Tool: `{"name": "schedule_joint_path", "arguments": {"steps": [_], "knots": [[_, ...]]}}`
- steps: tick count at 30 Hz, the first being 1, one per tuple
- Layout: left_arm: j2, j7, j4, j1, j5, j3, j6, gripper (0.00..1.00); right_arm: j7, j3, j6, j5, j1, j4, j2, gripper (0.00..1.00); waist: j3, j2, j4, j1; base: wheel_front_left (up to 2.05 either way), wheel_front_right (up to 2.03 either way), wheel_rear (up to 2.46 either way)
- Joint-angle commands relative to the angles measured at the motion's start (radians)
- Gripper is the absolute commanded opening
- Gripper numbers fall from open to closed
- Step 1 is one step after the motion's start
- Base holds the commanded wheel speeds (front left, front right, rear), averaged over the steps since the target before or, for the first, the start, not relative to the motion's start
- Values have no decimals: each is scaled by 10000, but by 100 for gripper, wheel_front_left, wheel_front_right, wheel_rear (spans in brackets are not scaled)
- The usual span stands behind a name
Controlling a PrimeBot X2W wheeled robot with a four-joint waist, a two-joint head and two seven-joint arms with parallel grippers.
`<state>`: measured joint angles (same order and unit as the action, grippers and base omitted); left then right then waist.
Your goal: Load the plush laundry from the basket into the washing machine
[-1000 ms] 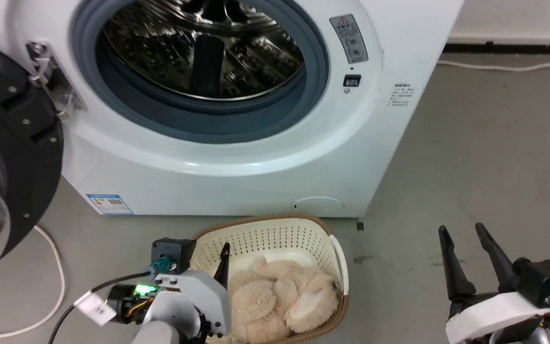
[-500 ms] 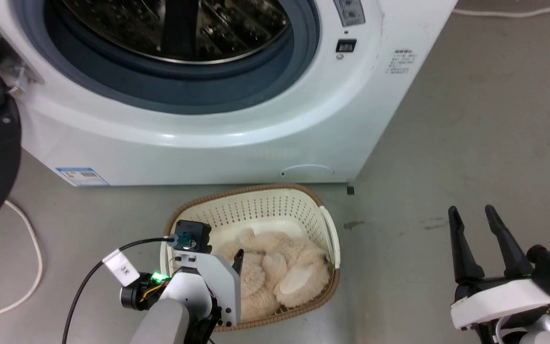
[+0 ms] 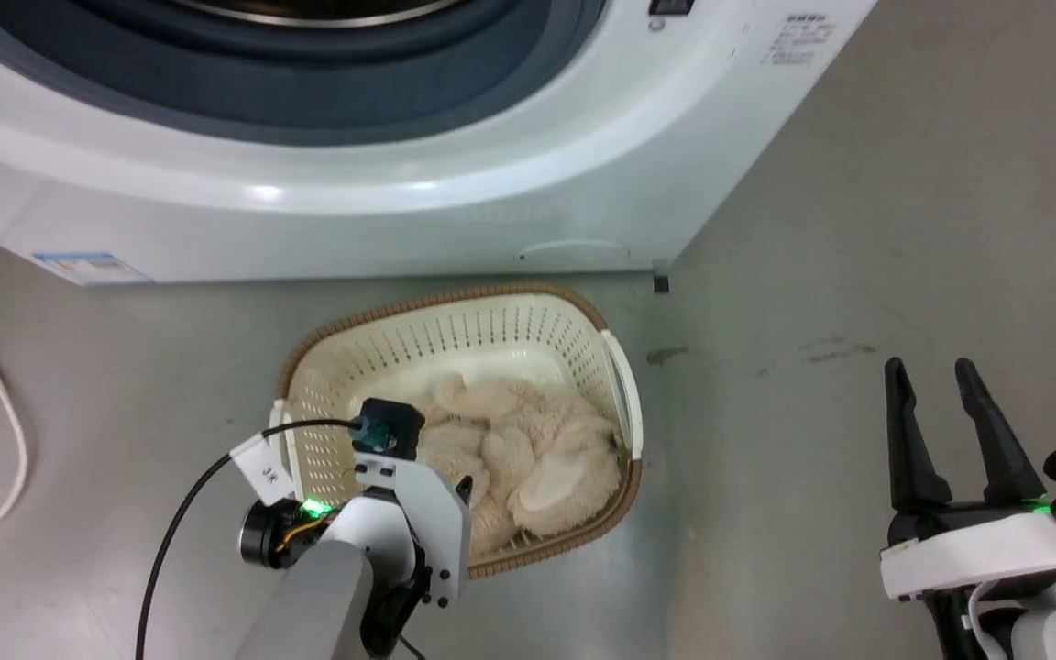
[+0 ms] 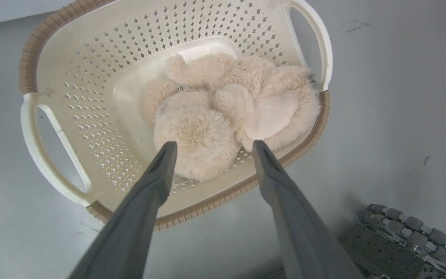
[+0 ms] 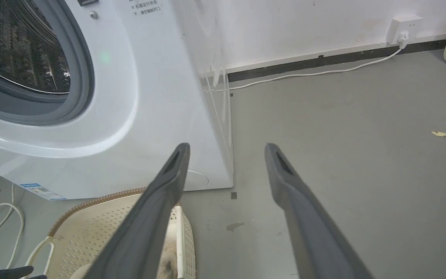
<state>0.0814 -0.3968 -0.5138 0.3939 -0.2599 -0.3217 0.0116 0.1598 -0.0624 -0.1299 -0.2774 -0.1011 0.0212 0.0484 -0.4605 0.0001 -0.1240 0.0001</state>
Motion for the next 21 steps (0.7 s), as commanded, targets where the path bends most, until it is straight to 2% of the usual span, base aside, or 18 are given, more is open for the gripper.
{"name": "schedule_joint_path", "arguments": {"steps": [1,7,13,18,21], "knots": [[71,-75,-135,238,-90,-94,3,100,74,-53,-6,-117,-187,-38,12,100,-245,-1,-59,-1,0,0,0],[321,-293,-659,738,109,-735,128,100,210,-123,-6,-369,-331,-58,12,100,-892,-1,-181,-1,0,0,0],[527,-405,-1156,1290,365,-1359,30,100,342,-171,-6,-667,-446,-61,13,100,-1509,-1,-310,-1,0,0,0],[760,-424,-1586,1825,693,-1899,-221,100,449,-178,-7,-964,-527,-72,14,100,-1985,-1,-461,-1,0,0,0],[938,-463,-1877,2192,1002,-2230,-639,100,512,-199,-7,-1143,-561,-97,14,100,-2267,-1,-545,-1,0,0,0]]}}
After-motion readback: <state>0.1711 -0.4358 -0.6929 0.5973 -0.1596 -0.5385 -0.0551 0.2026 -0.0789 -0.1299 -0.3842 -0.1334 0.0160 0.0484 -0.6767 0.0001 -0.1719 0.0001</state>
